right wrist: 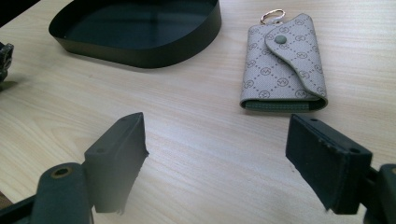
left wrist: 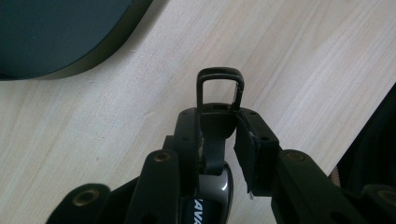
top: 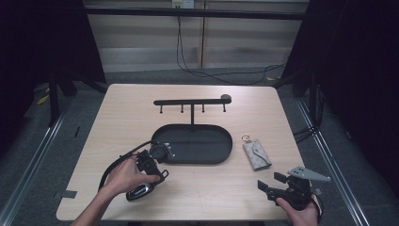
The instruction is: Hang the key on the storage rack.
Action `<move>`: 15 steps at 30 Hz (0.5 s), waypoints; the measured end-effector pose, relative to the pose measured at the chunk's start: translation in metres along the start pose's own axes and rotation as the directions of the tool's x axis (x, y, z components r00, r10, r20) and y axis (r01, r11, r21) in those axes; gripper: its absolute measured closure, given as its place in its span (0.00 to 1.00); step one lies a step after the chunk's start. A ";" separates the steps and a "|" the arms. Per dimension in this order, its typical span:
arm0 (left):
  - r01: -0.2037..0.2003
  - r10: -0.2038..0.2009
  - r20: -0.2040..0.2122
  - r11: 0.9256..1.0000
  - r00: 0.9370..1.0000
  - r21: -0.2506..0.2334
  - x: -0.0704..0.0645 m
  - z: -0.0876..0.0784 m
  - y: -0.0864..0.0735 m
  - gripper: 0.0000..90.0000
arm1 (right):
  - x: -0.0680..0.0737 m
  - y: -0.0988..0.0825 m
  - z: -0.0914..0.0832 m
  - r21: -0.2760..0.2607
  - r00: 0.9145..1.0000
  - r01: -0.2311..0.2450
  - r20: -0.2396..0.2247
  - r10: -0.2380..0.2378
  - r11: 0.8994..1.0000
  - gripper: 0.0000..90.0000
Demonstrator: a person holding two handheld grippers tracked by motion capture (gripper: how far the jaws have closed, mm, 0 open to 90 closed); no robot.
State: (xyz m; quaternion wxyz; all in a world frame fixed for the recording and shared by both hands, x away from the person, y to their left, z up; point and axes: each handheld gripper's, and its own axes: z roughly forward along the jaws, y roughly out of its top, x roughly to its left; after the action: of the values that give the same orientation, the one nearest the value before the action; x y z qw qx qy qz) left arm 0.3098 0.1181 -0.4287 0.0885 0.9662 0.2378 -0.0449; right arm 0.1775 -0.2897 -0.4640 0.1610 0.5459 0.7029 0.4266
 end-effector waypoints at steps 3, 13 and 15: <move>-0.005 0.005 -0.002 1.000 1.000 0.012 -0.001 0.004 0.002 0.78 | 0.000 0.000 0.000 0.000 1.000 0.000 0.000 0.000 1.000 0.23; 0.010 -0.010 0.007 1.000 1.000 0.000 0.002 0.004 0.001 0.78 | 0.000 0.000 0.000 0.000 1.000 0.001 0.000 -0.001 1.000 0.23; 0.011 -0.011 0.012 1.000 1.000 -0.011 0.002 0.003 0.000 0.79 | 0.000 0.000 0.000 0.000 1.000 0.001 0.000 -0.001 1.000 0.23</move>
State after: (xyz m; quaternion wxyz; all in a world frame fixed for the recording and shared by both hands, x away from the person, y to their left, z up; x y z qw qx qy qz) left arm 0.3121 0.1182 -0.4316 0.0952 0.9641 0.2429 -0.0498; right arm 0.1777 -0.2897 -0.4642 0.1614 0.5456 0.7031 0.4265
